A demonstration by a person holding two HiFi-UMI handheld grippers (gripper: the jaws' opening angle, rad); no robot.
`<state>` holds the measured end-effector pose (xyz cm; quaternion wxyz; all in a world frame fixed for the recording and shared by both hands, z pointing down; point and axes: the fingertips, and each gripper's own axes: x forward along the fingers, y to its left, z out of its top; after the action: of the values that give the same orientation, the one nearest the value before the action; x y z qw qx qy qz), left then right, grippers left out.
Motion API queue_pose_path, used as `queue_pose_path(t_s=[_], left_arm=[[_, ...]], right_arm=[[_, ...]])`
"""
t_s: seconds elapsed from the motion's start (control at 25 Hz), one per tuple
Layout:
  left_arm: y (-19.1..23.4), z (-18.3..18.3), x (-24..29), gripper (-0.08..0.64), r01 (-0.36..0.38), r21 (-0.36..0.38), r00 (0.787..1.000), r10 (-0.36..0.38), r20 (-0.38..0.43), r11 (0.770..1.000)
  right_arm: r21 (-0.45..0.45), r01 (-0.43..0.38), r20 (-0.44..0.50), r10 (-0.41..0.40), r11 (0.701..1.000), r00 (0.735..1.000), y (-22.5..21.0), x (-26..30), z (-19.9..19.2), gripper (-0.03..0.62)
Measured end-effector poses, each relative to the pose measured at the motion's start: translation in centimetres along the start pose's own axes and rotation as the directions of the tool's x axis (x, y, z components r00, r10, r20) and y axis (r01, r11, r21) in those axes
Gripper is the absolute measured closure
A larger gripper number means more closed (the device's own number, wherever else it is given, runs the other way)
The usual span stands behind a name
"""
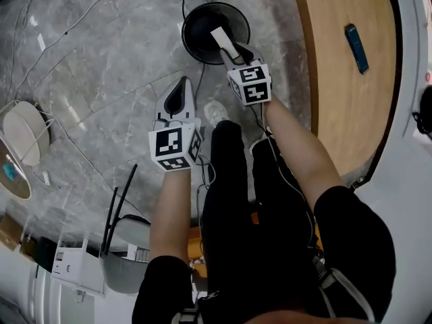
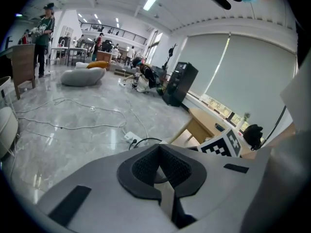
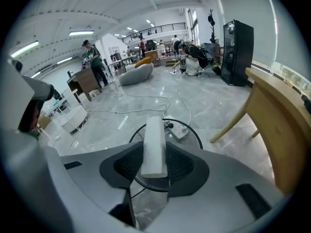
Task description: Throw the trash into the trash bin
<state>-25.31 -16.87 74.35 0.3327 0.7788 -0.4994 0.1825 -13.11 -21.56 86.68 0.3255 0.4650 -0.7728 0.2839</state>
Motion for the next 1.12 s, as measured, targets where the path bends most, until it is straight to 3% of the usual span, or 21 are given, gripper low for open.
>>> queue_pose_path(t_s=[0.16, 0.28, 0.44, 0.52, 0.56, 0.64, 0.84, 1.12], left_arm=[[-0.1, -0.8, 0.3, 0.551, 0.012, 0.004, 1.0, -0.012, -0.019, 1.0], [0.0, -1.0, 0.6, 0.551, 0.017, 0.007, 1.0, -0.017, -0.024, 1.0], [-0.1, -0.9, 0.7, 0.551, 0.023, 0.012, 0.999, -0.023, -0.024, 1.0], [-0.5, -0.7, 0.7, 0.551, 0.027, 0.009, 0.999, -0.027, -0.021, 1.0], [-0.8, -0.5, 0.7, 0.551, 0.03, 0.008, 0.999, -0.03, -0.019, 1.0], [-1.7, 0.0, 0.9, 0.551, 0.039, 0.01, 0.999, -0.039, -0.01, 0.999], [-4.5, 2.5, 1.4, 0.551, 0.073, 0.043, 0.997, -0.075, 0.031, 0.996], [-12.0, 6.7, 1.8, 0.551, 0.138, 0.081, 0.984, -0.146, 0.103, 0.987]], right_arm=[[0.028, 0.018, -0.028, -0.017, 0.999, 0.999, -0.2, 1.8, -1.1, 0.451], [0.076, 0.033, 0.018, -0.035, 0.997, 0.999, -0.6, 2.3, -0.9, 0.389], [0.116, 0.032, 0.066, -0.04, 0.993, 0.997, -0.4, 0.5, 0.2, 0.394], [0.09, 0.05, 0.095, -0.059, 0.995, 0.994, -0.2, -1.3, 1.1, 0.54], [0.071, 0.055, 0.112, -0.063, 0.996, 0.992, 0.0, -2.3, 1.6, 0.579], [0.042, 0.053, 0.157, -0.059, 0.998, 0.986, 0.4, -4.3, 2.9, 0.58], [0.038, 0.069, 0.3, -0.078, 0.997, 0.951, 0.7, -11.1, 7.1, 0.581], [0.089, 0.126, 0.468, -0.154, 0.988, 0.87, -3.2, -21.8, 11.2, 0.581]])
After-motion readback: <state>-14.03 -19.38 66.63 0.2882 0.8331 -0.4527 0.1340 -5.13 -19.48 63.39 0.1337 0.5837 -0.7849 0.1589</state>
